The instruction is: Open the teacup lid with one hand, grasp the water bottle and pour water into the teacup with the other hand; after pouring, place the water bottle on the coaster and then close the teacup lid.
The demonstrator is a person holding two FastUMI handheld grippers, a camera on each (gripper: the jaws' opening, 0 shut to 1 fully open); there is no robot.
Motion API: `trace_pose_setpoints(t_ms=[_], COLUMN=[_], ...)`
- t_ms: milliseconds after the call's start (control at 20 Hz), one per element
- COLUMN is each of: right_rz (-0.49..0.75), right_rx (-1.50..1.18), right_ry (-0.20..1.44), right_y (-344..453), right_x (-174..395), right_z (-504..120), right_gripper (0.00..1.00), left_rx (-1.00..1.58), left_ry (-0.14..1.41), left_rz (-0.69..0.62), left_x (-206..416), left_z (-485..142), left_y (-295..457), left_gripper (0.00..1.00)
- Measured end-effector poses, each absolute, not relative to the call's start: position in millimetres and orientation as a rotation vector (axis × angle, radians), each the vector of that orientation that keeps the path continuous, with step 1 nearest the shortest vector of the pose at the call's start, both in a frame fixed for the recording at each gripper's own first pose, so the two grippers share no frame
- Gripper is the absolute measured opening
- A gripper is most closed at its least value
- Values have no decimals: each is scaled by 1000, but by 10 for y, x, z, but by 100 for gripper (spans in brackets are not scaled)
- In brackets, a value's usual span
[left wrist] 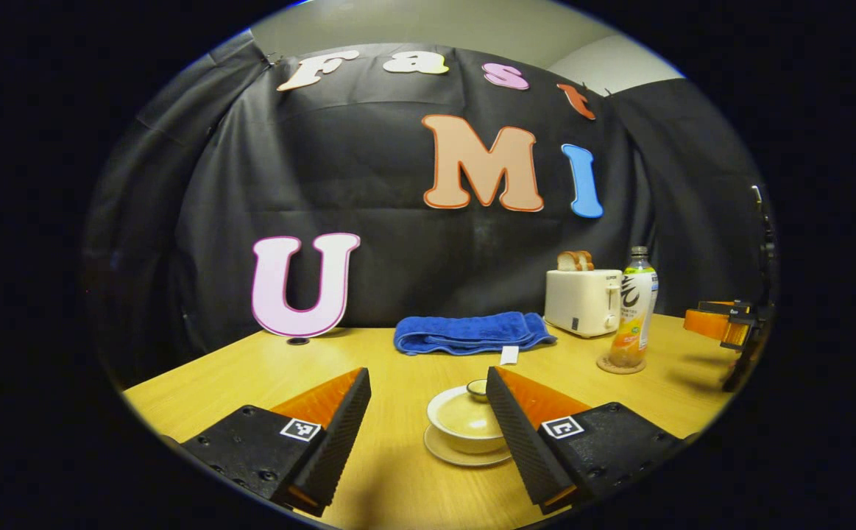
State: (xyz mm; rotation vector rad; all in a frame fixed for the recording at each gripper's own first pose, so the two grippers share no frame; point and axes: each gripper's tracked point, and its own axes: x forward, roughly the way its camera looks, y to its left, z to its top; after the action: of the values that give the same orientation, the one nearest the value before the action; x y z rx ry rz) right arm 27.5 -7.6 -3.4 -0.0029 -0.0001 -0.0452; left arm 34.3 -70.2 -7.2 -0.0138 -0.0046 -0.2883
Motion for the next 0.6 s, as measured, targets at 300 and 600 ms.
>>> trace_pose_setpoints(t_ms=[300,600], right_rz=[-53,-125], right_rx=[-4,-6], right_ry=[0,-5], right_y=[-93,-233], right_x=[274,266], right_z=[-36,-25], right_gripper=[99,93], left_rx=[-5,2], left_ry=[1,3], left_rz=[-95,164], left_x=[252,143], left_z=[-91,-89], left_y=[-296,191], left_gripper=[92,92])
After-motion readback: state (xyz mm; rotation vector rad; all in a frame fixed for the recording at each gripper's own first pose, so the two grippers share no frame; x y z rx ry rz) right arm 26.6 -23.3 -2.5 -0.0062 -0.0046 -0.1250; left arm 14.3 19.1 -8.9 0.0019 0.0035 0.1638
